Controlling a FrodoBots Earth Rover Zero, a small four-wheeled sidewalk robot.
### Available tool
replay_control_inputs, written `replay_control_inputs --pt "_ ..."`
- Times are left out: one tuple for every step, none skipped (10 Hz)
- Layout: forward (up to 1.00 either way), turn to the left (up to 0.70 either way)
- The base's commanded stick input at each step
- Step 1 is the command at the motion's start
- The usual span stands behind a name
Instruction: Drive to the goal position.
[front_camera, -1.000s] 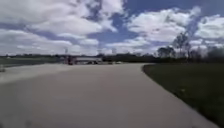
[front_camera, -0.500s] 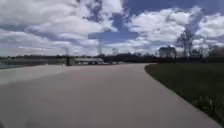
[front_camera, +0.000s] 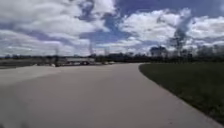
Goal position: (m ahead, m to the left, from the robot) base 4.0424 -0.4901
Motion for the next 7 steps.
replay_control_inputs --pt "1.00 -0.27" --pt "1.00 -0.27" --pt "1.00 -0.27" --pt "1.00 -0.13" --pt "1.00 0.00" --pt "1.00 0.00" --pt "1.00 -0.09"
